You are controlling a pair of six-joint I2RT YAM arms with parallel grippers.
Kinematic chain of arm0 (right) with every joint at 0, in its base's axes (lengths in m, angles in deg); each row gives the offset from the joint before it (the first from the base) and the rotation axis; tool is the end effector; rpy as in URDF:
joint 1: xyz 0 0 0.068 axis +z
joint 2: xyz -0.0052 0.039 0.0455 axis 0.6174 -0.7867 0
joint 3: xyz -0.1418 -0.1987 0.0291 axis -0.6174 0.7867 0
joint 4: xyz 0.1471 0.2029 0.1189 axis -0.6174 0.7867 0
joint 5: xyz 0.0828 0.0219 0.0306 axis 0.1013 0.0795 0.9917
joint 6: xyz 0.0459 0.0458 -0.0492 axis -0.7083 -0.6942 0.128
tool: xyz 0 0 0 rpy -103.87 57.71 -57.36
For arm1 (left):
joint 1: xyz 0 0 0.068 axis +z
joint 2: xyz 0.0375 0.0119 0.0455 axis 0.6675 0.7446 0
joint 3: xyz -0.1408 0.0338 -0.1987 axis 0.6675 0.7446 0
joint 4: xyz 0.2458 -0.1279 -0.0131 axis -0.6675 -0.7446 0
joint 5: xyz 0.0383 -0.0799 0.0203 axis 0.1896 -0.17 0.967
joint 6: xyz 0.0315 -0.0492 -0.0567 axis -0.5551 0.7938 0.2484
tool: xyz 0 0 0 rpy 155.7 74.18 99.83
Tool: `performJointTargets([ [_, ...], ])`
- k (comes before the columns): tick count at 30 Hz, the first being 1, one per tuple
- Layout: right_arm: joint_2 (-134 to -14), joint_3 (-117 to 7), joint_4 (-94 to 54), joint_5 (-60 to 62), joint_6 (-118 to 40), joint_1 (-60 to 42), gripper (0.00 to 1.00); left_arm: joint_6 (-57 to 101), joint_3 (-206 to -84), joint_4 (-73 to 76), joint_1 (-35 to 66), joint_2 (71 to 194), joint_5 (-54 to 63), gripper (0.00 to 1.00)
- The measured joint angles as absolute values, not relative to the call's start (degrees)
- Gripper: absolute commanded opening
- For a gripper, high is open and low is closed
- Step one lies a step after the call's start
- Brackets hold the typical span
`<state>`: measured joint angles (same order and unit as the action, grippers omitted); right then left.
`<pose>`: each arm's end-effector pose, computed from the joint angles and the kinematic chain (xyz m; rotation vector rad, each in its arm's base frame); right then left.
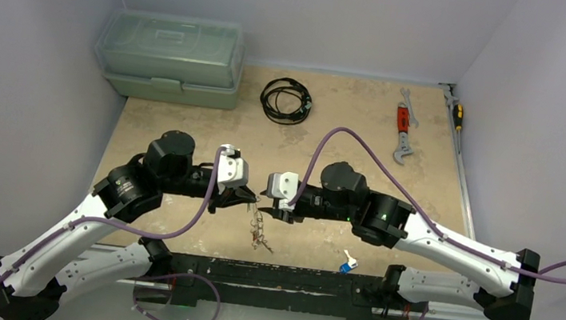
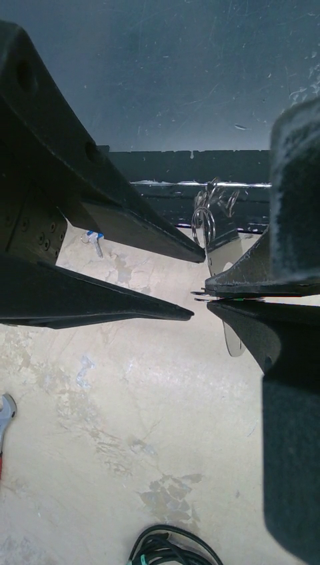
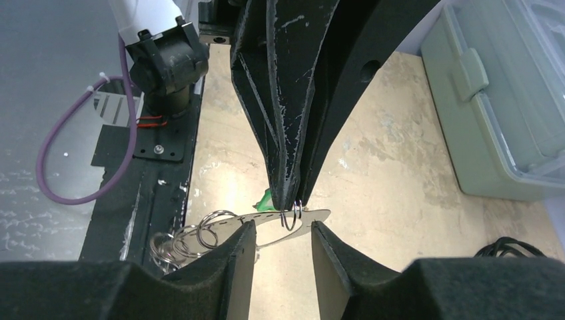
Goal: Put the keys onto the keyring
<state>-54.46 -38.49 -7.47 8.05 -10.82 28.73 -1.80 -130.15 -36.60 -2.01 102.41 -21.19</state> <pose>0.1054 0.2909 0.3300 -1.4565 1.2396 0.7744 0.1301 -0.1798 0.3408 1.2815 1.5760 -0.9443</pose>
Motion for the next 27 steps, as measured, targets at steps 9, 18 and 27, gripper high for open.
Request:
performJointTargets([
  [9, -55.6, -38.5, -7.8, 7.2, -10.6, 28.7, 0.31, -1.8, -130.1, -36.4, -2.0, 102.4, -21.3, 0.0],
  [18, -56.4, -38.5, -8.7, 6.4, -10.3, 28.7, 0.26, -1.8, -130.1, -36.1, -2.0, 102.5, -21.3, 0.0],
  [27, -58.0, -38.5, -9.0, 5.6, -10.1, 28.7, 0.0, -1.8, -130.1, -36.2, -2.0, 102.7, -21.3, 0.0],
])
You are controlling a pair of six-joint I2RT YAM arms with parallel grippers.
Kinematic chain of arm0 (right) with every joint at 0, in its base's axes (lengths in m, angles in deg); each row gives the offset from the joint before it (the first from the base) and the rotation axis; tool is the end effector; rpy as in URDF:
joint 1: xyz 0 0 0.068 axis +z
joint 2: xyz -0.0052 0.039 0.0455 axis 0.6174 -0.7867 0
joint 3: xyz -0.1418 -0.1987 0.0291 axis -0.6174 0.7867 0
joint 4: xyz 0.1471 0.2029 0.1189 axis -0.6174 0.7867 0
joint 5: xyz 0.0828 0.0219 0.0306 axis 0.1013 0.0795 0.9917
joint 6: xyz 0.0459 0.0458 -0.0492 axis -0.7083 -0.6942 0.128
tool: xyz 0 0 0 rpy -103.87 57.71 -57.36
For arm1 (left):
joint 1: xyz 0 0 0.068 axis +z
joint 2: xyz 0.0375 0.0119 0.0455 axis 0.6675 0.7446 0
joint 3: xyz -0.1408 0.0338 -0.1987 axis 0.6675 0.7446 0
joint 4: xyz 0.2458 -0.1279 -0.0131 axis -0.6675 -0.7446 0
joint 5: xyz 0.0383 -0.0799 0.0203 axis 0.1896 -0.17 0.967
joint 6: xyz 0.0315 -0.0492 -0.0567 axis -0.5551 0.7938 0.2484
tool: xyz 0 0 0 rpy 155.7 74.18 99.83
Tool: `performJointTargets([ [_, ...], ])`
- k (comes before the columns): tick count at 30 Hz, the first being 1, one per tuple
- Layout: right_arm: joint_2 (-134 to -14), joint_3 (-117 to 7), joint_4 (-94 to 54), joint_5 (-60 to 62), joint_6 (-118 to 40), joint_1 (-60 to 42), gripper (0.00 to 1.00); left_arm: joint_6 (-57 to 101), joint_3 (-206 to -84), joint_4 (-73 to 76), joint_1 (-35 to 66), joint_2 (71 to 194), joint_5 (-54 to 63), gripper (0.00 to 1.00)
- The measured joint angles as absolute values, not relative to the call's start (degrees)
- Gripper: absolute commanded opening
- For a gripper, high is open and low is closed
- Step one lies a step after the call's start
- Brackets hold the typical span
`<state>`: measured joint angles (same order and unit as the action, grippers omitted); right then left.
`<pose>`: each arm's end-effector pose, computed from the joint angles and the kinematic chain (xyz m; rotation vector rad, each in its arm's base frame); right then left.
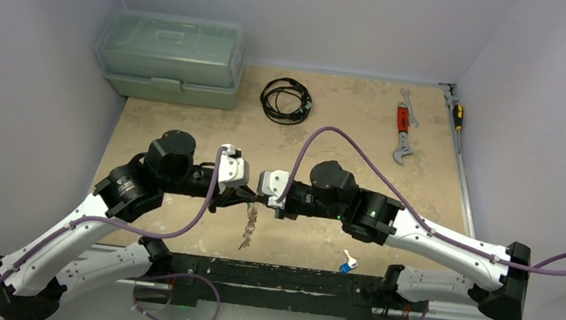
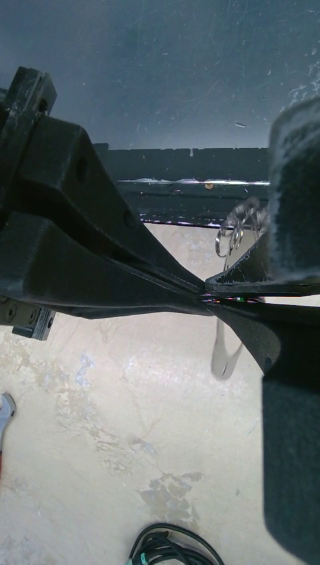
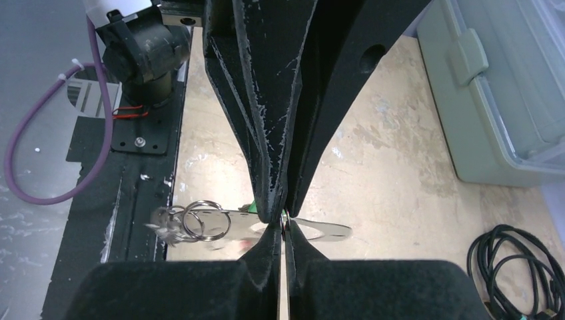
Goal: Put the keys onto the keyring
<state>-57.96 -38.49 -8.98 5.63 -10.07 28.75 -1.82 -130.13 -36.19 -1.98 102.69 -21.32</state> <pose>0.1136 0.3032 0.3153 -1.4635 1.2764 0.7214 0.1311 -0.1809 0.3406 1.2819 1.5731 -0.9458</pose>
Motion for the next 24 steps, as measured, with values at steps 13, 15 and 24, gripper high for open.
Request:
performJointTargets([
  [13, -55.9, -33.2, -15.6, 5.2, -9.9, 28.7, 0.0, -1.6, -130.1, -33.7, -2.0, 102.8, -20.9, 0.49],
  [15, -54.9, -31.3, -17.1, 5.2, -9.9, 28.7, 0.0, -1.5, -130.1, -33.1, -2.0, 102.3, -20.6, 0.56],
  [24, -49.2, -26.6, -23.7, 5.4, -10.2, 28.7, 0.0, -1.0, -127.2, -29.1, -2.0, 94.5, -18.4, 0.43],
])
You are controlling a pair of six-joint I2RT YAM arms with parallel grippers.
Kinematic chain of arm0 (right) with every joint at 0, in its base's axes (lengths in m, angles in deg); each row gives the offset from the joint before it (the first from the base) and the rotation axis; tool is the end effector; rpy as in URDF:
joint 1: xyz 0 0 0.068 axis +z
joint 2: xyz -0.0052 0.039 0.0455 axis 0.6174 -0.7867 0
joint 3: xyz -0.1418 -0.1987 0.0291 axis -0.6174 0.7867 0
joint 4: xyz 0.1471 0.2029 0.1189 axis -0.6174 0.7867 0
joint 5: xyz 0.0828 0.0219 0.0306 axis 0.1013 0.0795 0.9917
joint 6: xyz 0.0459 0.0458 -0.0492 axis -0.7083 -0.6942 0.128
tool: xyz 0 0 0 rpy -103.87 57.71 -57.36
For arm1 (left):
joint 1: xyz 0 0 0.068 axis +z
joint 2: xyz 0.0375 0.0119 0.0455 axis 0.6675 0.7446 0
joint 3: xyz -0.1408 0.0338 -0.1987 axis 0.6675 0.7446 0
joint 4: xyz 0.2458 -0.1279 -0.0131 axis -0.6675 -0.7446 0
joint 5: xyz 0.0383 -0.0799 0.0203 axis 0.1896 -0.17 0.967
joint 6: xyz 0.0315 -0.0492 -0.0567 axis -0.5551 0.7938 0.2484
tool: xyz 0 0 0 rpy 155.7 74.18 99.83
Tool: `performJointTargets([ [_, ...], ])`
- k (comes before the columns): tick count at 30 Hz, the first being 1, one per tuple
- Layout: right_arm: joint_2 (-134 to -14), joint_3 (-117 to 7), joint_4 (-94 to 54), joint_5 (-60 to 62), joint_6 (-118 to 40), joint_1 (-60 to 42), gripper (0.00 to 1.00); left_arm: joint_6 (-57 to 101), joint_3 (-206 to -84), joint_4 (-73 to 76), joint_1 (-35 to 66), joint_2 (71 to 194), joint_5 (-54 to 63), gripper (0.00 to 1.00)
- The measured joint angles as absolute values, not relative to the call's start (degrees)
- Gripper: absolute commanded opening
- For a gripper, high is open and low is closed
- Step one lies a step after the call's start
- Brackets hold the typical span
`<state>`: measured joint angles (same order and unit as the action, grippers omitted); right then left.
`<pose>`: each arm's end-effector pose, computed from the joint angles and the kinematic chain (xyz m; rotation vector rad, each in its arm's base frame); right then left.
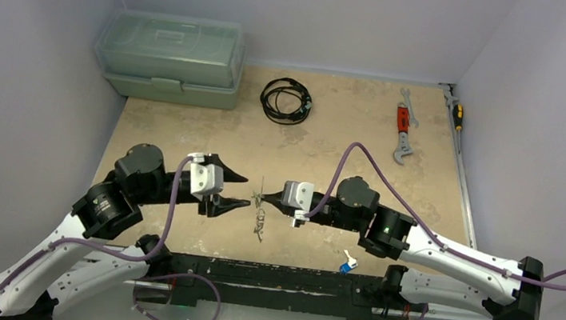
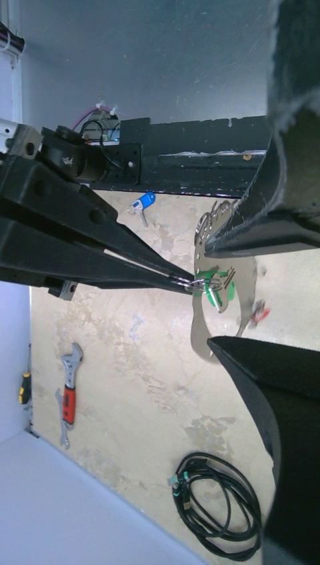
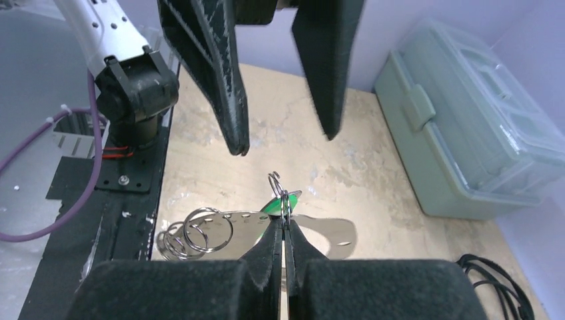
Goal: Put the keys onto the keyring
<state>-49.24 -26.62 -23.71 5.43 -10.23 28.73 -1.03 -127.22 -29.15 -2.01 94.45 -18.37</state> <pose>0.1046 0.2811 0.3112 -1.3244 1.1224 0.7528 0.1163 -0.1625 0.3642 1.1804 1.3901 -0.8882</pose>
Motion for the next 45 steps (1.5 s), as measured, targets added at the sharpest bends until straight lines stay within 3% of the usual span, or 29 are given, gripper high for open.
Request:
performJointTargets([
  [8, -48.3, -26.3, -26.4, 6.2, -10.4, 28.7, 0.0, 0.2, -119.2, -23.3, -2.0, 90.9, -18.9, 0.41],
  [15, -48.3, -26.2, -26.4, 7.0, -10.4, 28.7, 0.0, 0.4, -118.7, -20.1, -2.0, 92.3, -18.9, 0.29],
  [18, -48.3, -26.2, -26.4, 7.1, -10.4, 28.7, 0.0, 0.4, -118.7, -19.3, -2.0, 92.7, -18.9, 0.19],
  [21, -48.3, -26.2, -26.5, 7.1, -10.5, 28.6, 0.0, 0.3, -118.7, -19.3, -2.0, 92.7, -19.0, 0.01],
  [22, -48.3, -26.2, -26.6, 7.1, -10.6, 28.6, 0.0, 0.0, -118.6, -19.5, -2.0, 92.6, -19.0, 0.0],
  [45, -46.5, -24.1, -29.9, 6.7, -11.5, 28.4, 0.0, -3.2, -122.1, -23.9, -2.1, 95.8, -19.9, 0.0],
])
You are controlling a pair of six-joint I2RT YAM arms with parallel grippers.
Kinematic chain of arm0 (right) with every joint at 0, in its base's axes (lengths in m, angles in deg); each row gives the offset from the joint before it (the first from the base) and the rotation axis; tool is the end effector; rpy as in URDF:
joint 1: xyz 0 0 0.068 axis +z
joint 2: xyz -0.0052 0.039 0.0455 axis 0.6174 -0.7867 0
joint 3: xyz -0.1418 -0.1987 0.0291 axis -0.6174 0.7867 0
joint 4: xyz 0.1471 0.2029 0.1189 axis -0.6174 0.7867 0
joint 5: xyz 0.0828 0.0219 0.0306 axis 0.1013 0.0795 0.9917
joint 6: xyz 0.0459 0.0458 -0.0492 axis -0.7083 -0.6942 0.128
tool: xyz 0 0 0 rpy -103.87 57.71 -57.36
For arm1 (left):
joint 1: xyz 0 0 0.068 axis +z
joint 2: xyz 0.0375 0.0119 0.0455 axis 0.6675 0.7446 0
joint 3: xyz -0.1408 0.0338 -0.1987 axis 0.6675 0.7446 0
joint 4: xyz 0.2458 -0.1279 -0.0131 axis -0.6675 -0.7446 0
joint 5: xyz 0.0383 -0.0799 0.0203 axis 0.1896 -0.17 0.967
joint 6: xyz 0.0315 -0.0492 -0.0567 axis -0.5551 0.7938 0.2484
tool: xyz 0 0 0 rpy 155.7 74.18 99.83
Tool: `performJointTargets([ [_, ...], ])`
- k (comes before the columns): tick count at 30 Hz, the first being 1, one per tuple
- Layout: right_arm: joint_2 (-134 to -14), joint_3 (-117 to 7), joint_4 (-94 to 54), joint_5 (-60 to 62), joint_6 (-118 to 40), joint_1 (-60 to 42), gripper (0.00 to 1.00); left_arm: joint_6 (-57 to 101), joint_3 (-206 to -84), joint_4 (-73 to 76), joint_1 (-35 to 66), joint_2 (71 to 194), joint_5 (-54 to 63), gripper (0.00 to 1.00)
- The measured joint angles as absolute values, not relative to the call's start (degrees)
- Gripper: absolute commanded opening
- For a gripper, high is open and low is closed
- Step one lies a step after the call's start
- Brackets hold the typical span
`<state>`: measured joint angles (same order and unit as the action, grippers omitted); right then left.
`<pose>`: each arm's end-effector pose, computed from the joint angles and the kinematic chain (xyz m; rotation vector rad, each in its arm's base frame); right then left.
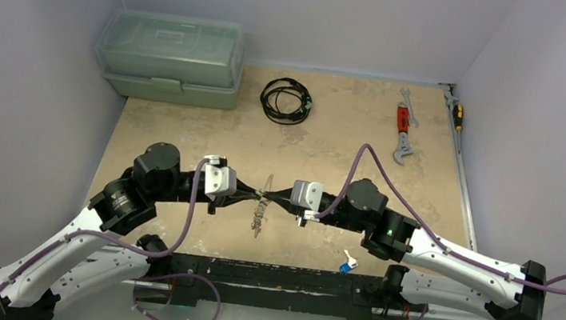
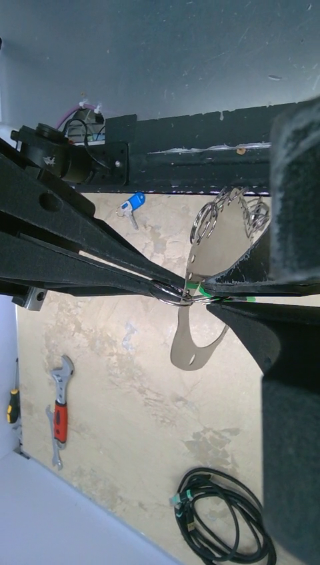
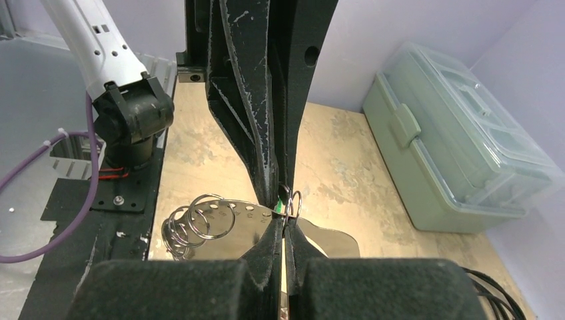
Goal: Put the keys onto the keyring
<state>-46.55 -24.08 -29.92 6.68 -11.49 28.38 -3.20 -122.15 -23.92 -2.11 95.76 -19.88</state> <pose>0.1015 0.2732 0.3214 -1.2493 1.0427 0.7967 0.1259 -0.1745 0.3394 1.2268 1.3701 -0.8880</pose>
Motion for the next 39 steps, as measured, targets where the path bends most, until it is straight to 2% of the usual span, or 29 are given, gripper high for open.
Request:
performJointTargets([
  [10, -45.8, -22.8, -32.5, 6.7, -12.0, 28.2, 0.0, -3.1, -122.1, -23.8, -2.1, 95.3, -19.6, 0.0],
  [22, -45.3, -17.2, -43.0, 6.8, -15.8, 28.2, 0.0, 1.1, -116.2, -15.3, -1.7, 93.7, -22.0, 0.01],
  [26, -46.2, -16.0, -47.5, 7.1, -17.2, 28.1, 0.0, 2.0, -115.5, -14.1, -1.5, 93.1, -22.2, 0.32],
  [29, -47.0, -16.0, -50.4, 8.3, -17.8, 28.1, 0.0, 2.1, -115.3, -14.4, -1.4, 92.6, -22.4, 0.45],
  [35, -47.1, -16.0, -52.1, 10.0, -18.2, 28.4, 0.0, 1.6, -115.3, -15.4, -1.4, 90.3, -21.3, 0.51],
  [39, -46.9, -16.0, -52.0, 10.3, -18.2, 28.4, 0.0, 1.2, -115.4, -15.9, -1.4, 89.1, -20.9, 0.45],
])
